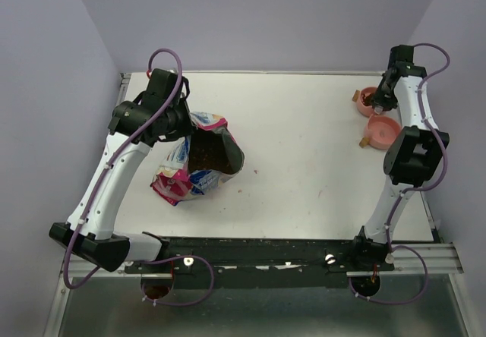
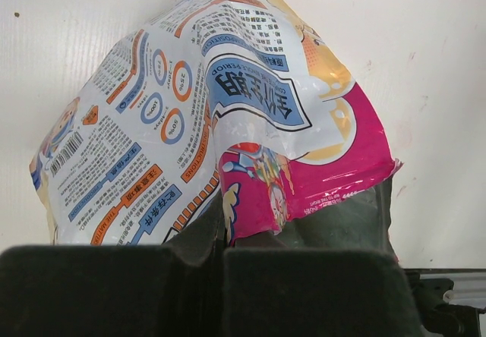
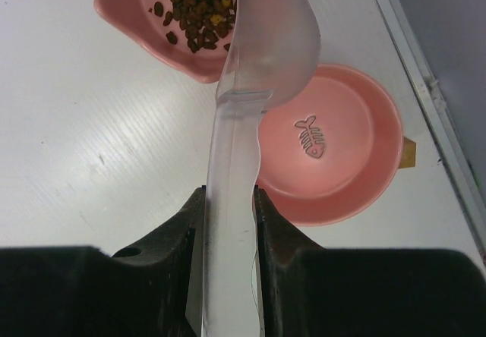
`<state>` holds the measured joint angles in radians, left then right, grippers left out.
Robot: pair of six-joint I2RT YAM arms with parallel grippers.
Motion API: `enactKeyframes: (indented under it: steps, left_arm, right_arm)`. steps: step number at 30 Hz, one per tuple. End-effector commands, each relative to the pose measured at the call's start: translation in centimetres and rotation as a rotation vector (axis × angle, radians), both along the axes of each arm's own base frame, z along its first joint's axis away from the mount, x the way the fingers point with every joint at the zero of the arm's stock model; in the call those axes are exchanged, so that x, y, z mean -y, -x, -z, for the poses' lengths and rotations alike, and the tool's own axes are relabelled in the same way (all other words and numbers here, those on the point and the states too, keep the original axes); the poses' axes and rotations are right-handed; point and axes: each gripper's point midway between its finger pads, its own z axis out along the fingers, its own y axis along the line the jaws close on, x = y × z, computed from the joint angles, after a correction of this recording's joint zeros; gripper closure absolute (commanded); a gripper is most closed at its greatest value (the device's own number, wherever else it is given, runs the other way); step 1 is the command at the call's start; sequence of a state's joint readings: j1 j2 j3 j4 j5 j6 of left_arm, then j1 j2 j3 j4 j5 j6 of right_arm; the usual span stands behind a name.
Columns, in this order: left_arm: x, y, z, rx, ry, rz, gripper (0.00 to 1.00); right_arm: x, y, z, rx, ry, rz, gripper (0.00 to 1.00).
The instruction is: Serve the pet food
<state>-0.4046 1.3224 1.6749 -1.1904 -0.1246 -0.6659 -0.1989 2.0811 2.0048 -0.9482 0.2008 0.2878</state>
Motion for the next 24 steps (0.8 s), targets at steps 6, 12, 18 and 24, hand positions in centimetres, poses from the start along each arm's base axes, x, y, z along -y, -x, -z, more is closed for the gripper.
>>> enactKeyframes:
  steps: [6,12,18,24]
  left_arm:
    - [1.1,-0.3,-4.4,0.161,0.137,0.022,1.00]
    - [1.6,0.1,-4.2,0.141,0.172,0.033,1.00]
    - [2.3,0.2,-3.5,0.108,0.206,0.051,1.00]
    - [3.6,0.3,-2.8,0.069,0.234,0.115,1.00]
  right_arm:
    - [-1.0,1.4,-4.4,0.166,-0.125,0.061,1.00]
    - [-2.1,3.2,-5.5,0.239,-0.279,0.058,1.00]
    - [-6.1,5.7,-7.8,0.283,-0.426,-0.038,1.00]
    - [-15.1,9.1,-11.9,0.309,-0.679,-0.327,1.00]
